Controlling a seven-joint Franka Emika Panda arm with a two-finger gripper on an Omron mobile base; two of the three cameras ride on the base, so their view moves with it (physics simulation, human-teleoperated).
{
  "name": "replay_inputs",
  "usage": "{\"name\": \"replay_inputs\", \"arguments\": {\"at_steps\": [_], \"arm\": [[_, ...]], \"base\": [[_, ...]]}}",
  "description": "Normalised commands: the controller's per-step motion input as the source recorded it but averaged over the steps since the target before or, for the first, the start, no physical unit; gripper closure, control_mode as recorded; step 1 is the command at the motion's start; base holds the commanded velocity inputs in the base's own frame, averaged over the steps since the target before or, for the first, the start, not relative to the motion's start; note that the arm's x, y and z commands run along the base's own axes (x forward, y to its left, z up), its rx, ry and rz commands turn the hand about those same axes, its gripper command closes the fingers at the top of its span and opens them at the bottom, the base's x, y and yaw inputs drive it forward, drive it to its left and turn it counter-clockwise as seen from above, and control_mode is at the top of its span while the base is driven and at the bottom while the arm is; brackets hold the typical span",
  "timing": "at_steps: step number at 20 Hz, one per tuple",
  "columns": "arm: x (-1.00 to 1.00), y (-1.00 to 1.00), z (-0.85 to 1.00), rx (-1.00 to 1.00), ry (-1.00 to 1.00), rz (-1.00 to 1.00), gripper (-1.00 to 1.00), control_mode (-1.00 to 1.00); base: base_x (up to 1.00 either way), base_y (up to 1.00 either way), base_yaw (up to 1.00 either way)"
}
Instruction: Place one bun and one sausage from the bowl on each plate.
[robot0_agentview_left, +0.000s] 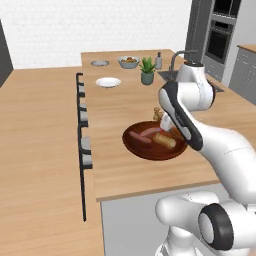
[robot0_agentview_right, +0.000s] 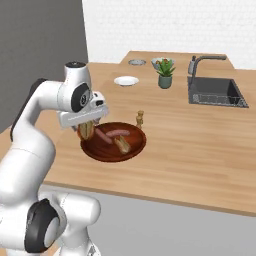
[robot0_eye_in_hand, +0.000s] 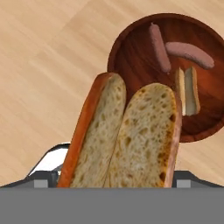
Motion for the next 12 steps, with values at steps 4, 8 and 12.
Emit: {"name": "replay_inputs", "arguments": {"at_steps": [4, 8, 12], "arm": [[-0.7, -0.13, 0.02, 0.0, 0.0, -0.25, 1.0, 1.0], [0.0, 0.0, 0.0, 0.0, 0.0, 0.0, 1.0, 1.0], [0.0, 0.0, 0.0, 0.0, 0.0, 0.0, 1.0, 1.0]], "base": [[-0.2, 0.0, -0.08], [-0.85, 0.76, -0.32], [-0.44, 1.0, -0.42]]}}
